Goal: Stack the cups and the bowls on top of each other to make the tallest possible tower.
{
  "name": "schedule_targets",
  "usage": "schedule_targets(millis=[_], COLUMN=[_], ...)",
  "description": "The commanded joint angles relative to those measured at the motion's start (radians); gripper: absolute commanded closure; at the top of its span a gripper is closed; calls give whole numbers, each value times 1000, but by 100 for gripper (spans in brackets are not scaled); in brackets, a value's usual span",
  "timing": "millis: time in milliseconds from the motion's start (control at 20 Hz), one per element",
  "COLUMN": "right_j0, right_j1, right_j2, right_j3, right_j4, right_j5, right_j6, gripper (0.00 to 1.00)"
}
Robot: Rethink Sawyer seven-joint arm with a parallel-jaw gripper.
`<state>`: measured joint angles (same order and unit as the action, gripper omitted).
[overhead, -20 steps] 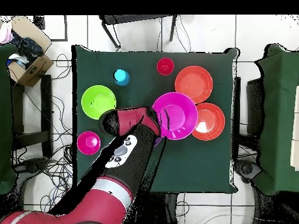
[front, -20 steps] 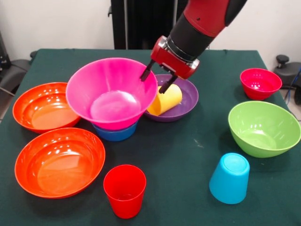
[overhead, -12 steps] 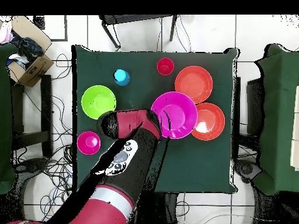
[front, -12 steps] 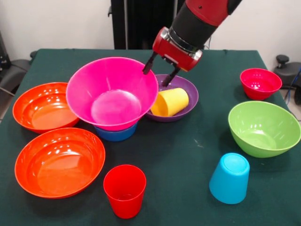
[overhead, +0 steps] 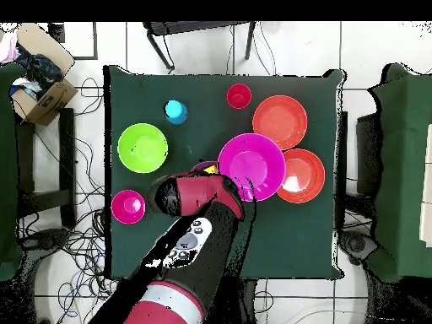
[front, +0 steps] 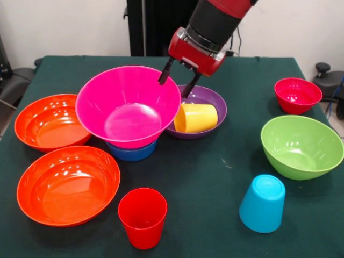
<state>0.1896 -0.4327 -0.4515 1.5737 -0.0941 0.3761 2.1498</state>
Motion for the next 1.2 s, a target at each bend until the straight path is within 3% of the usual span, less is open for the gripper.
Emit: schedule_targets(millis=[50, 300, 600, 1200], right_j0=[-77, -99, -84, -62], right_j1=[61, 75, -10, -83], right_j2=[185, 206, 189, 187], right_j3=[88, 85, 142, 173], right_j4=[-90, -99, -91, -75], right_j5=[-179, -221, -153, -45], right_j6=[14, 27, 26, 4], gripper=[0, 0, 0, 0])
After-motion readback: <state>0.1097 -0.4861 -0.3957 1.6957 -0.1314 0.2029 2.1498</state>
